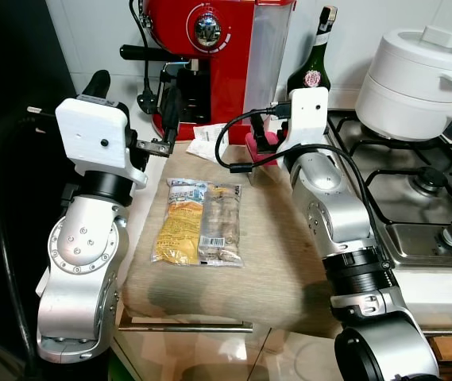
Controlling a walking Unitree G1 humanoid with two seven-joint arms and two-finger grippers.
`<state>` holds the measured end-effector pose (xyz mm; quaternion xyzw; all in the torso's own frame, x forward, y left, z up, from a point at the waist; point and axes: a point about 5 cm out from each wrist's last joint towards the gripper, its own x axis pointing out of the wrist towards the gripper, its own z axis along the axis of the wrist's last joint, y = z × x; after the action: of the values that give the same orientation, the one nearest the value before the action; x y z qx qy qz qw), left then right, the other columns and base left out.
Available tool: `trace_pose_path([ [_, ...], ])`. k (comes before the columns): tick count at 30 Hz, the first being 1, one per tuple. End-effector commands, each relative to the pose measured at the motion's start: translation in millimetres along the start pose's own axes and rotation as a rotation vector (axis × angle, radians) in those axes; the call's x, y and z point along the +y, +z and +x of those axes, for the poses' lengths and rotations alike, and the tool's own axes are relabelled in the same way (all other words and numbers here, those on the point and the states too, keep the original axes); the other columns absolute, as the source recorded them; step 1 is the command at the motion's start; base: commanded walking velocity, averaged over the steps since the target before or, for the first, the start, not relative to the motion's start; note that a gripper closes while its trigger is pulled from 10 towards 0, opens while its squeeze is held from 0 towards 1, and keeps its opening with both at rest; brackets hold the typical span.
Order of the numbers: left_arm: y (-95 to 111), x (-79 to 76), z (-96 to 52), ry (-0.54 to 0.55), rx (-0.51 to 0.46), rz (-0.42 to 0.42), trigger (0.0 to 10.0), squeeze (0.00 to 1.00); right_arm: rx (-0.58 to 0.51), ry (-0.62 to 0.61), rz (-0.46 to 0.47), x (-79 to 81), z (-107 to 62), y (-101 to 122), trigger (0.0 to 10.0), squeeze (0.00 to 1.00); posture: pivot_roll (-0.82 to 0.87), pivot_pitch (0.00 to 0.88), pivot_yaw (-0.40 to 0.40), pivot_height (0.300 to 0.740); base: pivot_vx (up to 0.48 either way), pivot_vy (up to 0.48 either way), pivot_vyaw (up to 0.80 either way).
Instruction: Restocking fridge
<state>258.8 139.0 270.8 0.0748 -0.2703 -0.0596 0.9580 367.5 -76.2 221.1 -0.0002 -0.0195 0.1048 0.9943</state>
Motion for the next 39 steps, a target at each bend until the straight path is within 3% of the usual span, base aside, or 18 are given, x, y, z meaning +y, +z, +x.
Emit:
trace_pose_path([
  [1, 3, -0.5, -1.4, -0.001, -0.003, 0.0, 10.0, 0.0, 0.068, 0.013, 0.074, 3.1, -0.2, -3, 10.0, 0.0, 0.05, 0.0, -0.022, 0.74, 0.0, 0.0, 0.0],
  [17, 3, -2.0, -2.4, -0.006, 0.01, -0.006, 10.0, 0.0, 0.179, 0.01, 0.056, 1.5, -2.4, -9, 10.0, 0.0, 0.04, 0.0, -0.019, 0.74, 0.0, 0.0, 0.0],
  [30, -1, -5.9, -3.9, -0.034, 0.035, -0.022, 10.0, 0.0, 0.285, 0.049, 0.113, 6.9, -5.3, -20, 10.0, 0.0, 0.04, 0.0, -0.02, 0.74, 0.0, 0.0, 0.0],
  [34, -17, -20.5, -10.5, -0.14, 0.142, -0.072, 10.0, 0.0, 0.344, 0.055, 0.169, 7.9, -6.3, -28, 10.0, 0.0, 0.04, 0.0, -0.018, 0.74, 0.0, 0.0, 0.0],
  [39, -29, -23.5, -17.0, -0.17, 0.232, -0.151, 10.0, 0.0, 0.371, 0.062, 0.184, 8.9, -7.1, -31, 10.0, 0.0, 0.04, 0.0, -0.021, 0.74, 0.0, 0.0, 0.0],
])
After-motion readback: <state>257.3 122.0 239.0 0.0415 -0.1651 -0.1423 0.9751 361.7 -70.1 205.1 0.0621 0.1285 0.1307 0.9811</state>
